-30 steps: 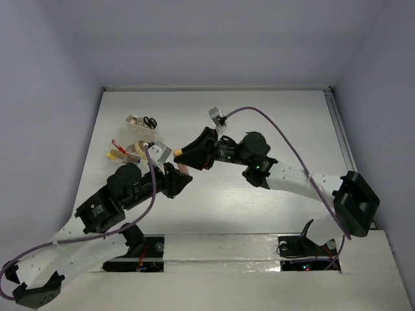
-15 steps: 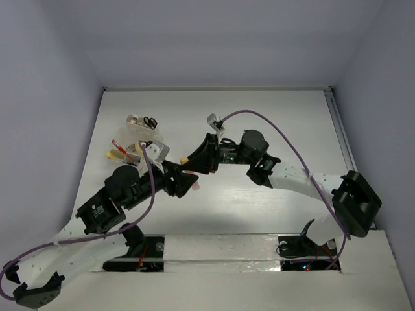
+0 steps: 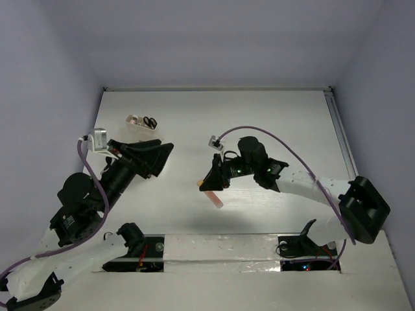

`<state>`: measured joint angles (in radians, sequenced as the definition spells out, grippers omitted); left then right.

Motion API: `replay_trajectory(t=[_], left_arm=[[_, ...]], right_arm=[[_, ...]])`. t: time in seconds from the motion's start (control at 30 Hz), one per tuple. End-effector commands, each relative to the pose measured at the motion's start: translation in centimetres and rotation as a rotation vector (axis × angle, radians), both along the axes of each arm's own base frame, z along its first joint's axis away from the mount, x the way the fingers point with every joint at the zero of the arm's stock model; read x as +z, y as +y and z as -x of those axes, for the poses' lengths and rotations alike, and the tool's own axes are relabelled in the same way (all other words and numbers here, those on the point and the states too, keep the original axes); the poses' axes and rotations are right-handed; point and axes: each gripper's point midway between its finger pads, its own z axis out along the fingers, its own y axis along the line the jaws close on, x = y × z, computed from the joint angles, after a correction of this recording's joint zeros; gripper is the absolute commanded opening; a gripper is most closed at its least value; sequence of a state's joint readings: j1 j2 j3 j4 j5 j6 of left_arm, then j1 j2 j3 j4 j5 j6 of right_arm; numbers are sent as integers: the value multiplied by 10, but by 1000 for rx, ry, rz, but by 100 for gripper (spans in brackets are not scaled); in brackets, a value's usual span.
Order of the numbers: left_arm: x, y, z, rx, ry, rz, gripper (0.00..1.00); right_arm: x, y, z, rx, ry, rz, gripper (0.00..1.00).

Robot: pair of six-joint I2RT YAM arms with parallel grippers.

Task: Sort the stationery into containers
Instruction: Place the pen in the storage box.

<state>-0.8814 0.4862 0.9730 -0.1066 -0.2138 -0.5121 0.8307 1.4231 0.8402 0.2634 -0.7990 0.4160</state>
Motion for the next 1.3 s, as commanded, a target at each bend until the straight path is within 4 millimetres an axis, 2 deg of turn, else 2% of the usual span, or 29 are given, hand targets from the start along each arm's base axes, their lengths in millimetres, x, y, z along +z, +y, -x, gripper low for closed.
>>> replay_trajectory(t=[0.0,0.03,0.07,0.1,0.13,0.17,0.2,0.23,0.33,0.47,0.5,0.6,0.67,0.7,0.73,0.8,0.93,1.03,1.27], left_arm=[[-40,-18,-15,0,210,9,62],[-48,-24,-15,-18,224,2,61],[-65,-34,-15,-48,248,-25,59],[-69,-38,-15,-63,247,-20,56],[-74,-41,-15,-75,240,-28,50],[-89,-49,-11,-121,238,-51,40],[-87,-51,-9,-140,218,-37,37],[-90,-53,-8,-150,223,-36,36],[-104,-51,-7,-145,257,-56,37],[-116,-50,-2,-160,282,-4,48],[-125,-52,1,-181,294,2,51],[-135,-55,3,-199,308,15,52],[-128,-55,5,-212,263,41,52],[-132,-56,9,-235,243,34,46],[-127,-56,10,-243,204,35,43],[-132,-61,16,-285,182,13,38],[-134,-74,20,-350,153,-25,36],[-134,-77,16,-342,137,-16,36],[-122,-77,4,-294,65,-10,34]], right_arm=[[22,-9,-17,-92,-150,-5,0],[26,-10,-19,-112,-161,-17,0],[32,-10,-22,-138,-166,-35,0],[36,-10,-22,-141,-172,-46,0],[38,-8,-21,-125,-168,-50,0],[45,-6,-19,-99,-176,-55,0],[46,-4,-17,-73,-179,-53,0],[38,-4,-12,-21,-178,-29,0],[39,-4,-17,-37,-206,-17,0],[53,-5,-14,-12,-220,-60,0],[56,-5,-14,-10,-234,-66,0],[67,-6,-26,-75,-251,-81,0],[79,-6,-35,-121,-247,-109,0],[81,-6,-39,-136,-210,-111,0],[85,-5,-37,-117,-195,-119,0],[98,-5,-40,-112,-150,-134,0],[115,-3,-31,-59,-89,-191,0],[131,-3,-22,-16,-83,-258,0],[134,-5,-15,10,-50,-289,0]])
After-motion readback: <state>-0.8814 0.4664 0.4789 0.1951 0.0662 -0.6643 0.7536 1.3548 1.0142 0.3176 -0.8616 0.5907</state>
